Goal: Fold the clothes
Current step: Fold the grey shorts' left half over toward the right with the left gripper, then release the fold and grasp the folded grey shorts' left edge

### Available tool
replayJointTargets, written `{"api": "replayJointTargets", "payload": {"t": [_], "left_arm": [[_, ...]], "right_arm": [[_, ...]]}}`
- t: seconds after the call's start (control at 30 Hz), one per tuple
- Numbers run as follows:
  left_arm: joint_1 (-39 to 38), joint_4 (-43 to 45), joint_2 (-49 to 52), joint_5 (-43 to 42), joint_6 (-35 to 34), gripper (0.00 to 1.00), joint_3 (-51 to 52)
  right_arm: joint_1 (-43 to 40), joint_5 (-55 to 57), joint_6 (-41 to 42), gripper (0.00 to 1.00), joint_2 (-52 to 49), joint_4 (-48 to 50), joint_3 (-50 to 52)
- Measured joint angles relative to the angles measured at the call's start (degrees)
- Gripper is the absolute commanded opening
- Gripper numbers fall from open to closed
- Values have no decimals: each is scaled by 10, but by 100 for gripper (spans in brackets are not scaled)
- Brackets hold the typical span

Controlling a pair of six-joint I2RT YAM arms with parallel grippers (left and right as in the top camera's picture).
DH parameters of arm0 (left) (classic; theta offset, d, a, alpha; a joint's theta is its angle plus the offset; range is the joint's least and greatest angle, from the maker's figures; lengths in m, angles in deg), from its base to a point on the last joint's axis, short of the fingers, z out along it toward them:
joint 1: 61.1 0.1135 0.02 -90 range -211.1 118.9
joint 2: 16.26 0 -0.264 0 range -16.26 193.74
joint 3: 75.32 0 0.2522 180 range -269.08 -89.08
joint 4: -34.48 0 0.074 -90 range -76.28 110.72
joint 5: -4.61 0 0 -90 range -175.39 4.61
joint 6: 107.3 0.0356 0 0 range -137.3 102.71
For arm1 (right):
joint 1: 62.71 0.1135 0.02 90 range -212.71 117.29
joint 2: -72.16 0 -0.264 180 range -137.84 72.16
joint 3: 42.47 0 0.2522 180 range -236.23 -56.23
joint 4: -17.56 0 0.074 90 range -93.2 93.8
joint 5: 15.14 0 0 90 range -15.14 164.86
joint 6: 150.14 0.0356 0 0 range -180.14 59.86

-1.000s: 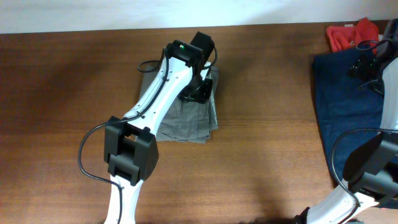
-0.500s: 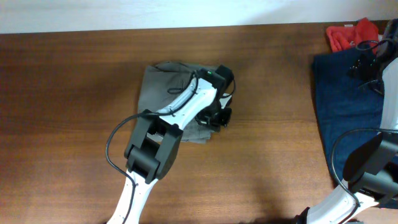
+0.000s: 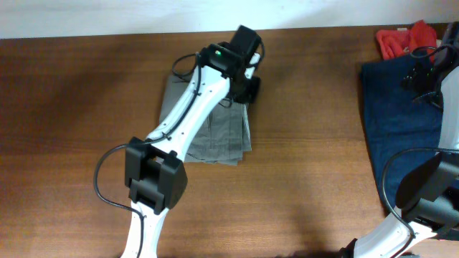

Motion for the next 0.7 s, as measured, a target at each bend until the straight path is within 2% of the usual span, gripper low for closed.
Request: {"api": "replayJointTargets", "payload": {"t": [0.13,0.33,0.4,0.43,0.5,0.53,0.6,0.7], "left_arm": [[30,64,39,23,0,2,0],[31,105,115,26,0,3,0],[31,117,126,26,0,7,0],[30,124,136,26,0,13,0],[30,129,147,25,-2,19,0],[30,126,147,26,0,33,-8],[30,112,147,25,-2,96,-28],[33,77,142,26,-2,99,-99]], "right_arm": [[0,0,0,98,0,0,0],[0,0,0,98,0,0,0],[0,0,0,98,0,0,0],[0,0,0,98,0,0,0],[0,0,0,98,0,0,0],[0,0,0,98,0,0,0],[0,0,0,98,0,0,0],[0,0,0,98,0,0,0]]}}
